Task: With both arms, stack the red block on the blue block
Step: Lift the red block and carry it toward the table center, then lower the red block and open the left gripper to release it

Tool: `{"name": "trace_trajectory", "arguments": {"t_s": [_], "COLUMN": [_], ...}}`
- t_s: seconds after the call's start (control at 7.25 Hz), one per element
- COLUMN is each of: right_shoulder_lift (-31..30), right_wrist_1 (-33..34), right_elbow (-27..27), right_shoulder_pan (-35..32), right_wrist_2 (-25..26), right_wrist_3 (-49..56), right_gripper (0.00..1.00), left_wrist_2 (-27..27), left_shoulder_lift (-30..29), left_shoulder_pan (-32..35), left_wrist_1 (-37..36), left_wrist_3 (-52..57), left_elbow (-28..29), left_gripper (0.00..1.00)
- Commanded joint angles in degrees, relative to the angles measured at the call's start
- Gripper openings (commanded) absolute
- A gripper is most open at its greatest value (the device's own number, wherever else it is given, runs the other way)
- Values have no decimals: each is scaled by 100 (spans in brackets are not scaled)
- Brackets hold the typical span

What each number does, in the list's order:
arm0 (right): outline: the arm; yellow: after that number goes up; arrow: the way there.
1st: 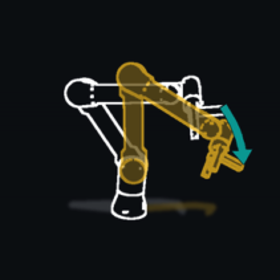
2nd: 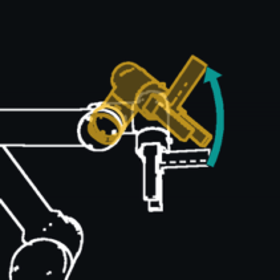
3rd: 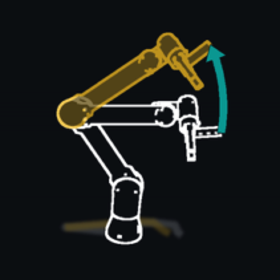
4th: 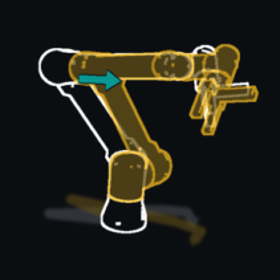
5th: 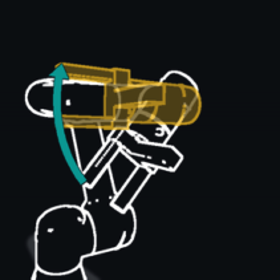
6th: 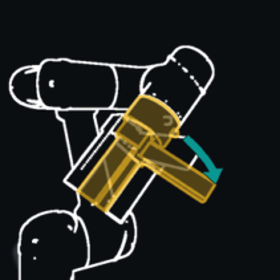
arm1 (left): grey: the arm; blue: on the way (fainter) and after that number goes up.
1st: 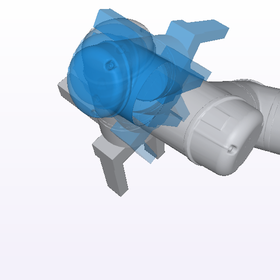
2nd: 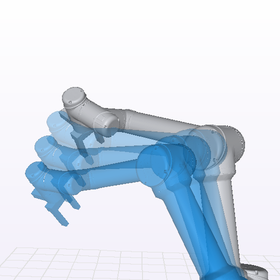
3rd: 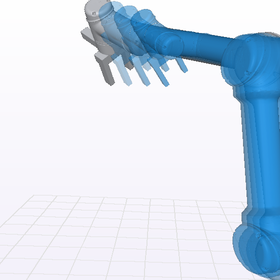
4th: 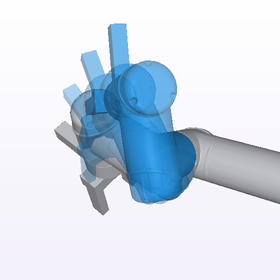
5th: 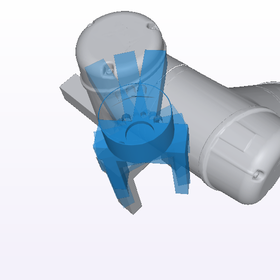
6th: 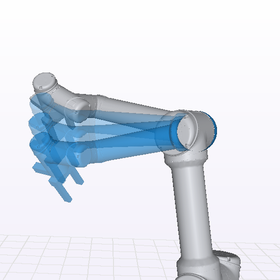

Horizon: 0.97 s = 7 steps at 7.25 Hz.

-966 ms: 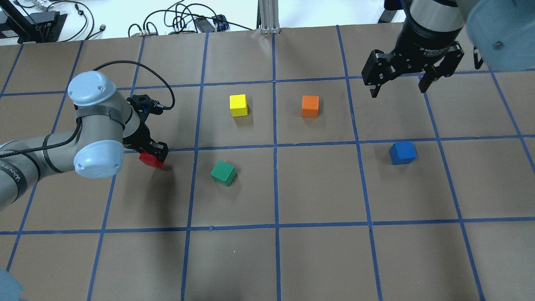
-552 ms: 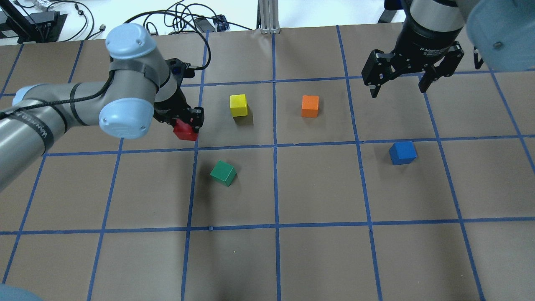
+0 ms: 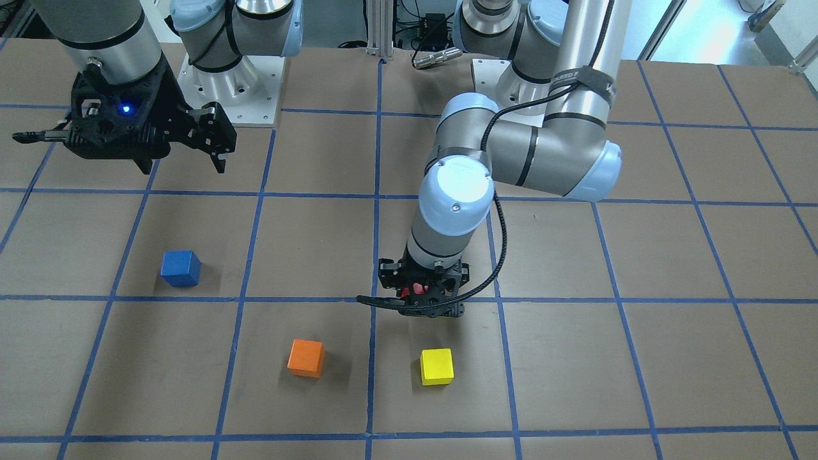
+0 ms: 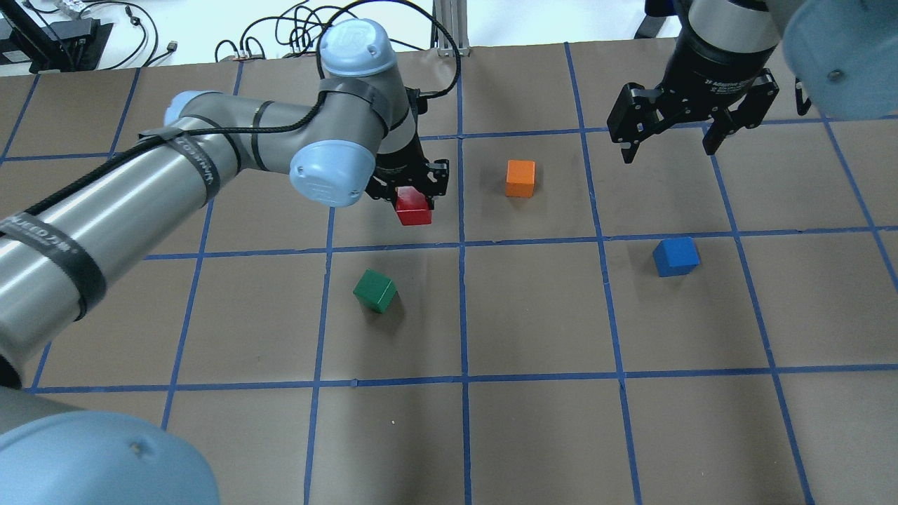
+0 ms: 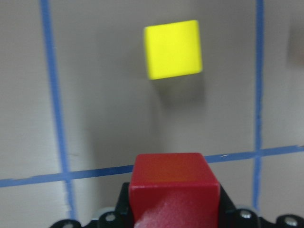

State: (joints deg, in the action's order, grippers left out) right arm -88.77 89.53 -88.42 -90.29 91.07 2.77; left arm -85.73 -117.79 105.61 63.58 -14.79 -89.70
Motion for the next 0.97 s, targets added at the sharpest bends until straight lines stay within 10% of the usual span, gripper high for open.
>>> {"name": "trace_trajectory", "arguments": {"t_s": [0.0,0.28,0.41,0.55,0.83], "right_shoulder_lift": [0,9,9,18,26], "right_wrist_1": [12,12,12,12,-6], "right_elbow": [0,0,-9,-9,0], "right_shoulder_pan": [2,2,2,2,72], "right_wrist_2": [7,51,51,51,-10], "right_wrist_3": [4,-13,-48,-49,-67], "right_gripper": [100,100,100,100,100], "left_wrist_2": [-14,-22,-22,-75,-172], "left_shoulder_lift": [-516,-648,-684,-615,-334], "left_shoulder_pan": [389,477,530,557,382], "left_wrist_1": [-282,-381,-416,-434,-347], "left_wrist_3": [-585,-613,-535,-508,-203], "left_elbow": [154,145,137,154,137], "left_gripper": [1,2,66,100,100]}}
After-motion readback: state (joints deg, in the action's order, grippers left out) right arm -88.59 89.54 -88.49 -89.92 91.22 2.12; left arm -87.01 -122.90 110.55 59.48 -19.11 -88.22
